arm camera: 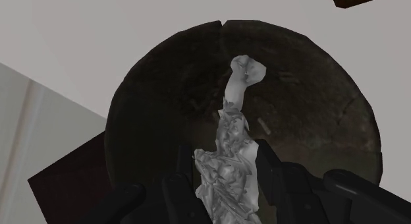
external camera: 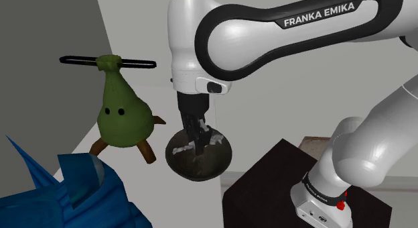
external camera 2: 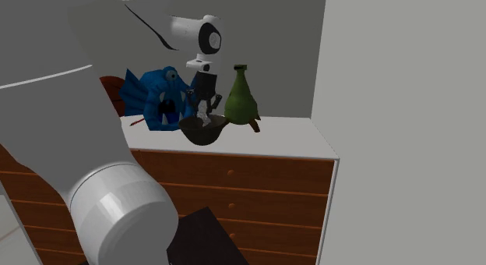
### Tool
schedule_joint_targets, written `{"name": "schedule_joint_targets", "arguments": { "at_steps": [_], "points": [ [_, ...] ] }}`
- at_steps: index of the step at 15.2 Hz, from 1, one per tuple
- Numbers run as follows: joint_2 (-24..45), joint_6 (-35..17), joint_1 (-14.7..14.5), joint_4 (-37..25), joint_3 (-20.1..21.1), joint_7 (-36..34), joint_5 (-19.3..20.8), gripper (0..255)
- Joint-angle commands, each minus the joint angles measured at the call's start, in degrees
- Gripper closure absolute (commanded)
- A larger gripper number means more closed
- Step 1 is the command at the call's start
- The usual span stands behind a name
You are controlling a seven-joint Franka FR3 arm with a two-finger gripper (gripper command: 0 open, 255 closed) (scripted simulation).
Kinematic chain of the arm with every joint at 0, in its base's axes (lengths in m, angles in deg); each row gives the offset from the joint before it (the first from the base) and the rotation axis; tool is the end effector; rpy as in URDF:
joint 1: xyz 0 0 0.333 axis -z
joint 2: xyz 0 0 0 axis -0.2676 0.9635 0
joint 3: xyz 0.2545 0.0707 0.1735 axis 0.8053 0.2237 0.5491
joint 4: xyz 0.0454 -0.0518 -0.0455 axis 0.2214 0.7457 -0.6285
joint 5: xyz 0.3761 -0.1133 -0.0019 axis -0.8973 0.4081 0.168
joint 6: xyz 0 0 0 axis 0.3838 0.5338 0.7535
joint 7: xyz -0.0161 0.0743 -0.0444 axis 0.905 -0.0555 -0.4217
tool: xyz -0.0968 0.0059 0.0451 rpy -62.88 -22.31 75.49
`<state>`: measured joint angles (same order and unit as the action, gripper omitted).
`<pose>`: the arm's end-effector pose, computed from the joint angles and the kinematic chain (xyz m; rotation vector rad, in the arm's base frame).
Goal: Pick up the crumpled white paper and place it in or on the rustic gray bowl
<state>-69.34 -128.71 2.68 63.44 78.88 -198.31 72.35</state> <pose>0.3318 0.3594 0.4901 1.8895 -2.3615 -0.2643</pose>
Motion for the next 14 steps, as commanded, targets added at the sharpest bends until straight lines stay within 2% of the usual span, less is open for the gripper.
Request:
{"name": "schedule_joint_targets", "arguments": {
  "at_steps": [1,6,7,12,14],
  "points": [
    [-0.06,-0.21,-0.02,0.25,0.01,0.06,-0.04,255],
    [-0.06,-0.21,-0.02,0.25,0.01,0.06,-0.04,255],
    [-0.06,-0.21,-0.02,0.25,0.01,0.06,-0.04,0],
    [-0.06,-0.21,-0.02,0.25,0.01,0.06,-0.04,0],
    [-0.14,3.59,0.37,-3.40,-0.64,-0.11,0.39,0]
  ]
}}
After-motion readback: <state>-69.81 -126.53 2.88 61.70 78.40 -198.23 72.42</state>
